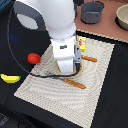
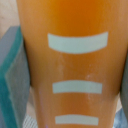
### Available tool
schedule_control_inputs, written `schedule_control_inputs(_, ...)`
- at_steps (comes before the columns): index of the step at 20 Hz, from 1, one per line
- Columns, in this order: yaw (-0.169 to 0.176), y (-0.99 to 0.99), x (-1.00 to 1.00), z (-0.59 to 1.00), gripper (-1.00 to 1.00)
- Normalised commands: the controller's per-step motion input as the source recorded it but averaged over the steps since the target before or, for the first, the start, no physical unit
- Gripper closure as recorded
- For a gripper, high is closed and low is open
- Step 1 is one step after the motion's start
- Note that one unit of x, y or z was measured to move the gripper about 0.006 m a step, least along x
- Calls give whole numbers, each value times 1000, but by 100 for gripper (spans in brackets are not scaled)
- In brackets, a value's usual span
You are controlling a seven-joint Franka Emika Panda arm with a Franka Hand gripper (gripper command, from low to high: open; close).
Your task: Interact with the objects in diverse but meaningful ways.
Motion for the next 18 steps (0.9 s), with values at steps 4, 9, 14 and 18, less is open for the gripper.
schedule_control_inputs(4, 0, 141, 57, 168, -100)
schedule_control_inputs(9, 0, 174, 92, 692, -100)
schedule_control_inputs(14, 0, 94, -131, 853, -100)
schedule_control_inputs(18, -23, 24, -510, 782, -100)
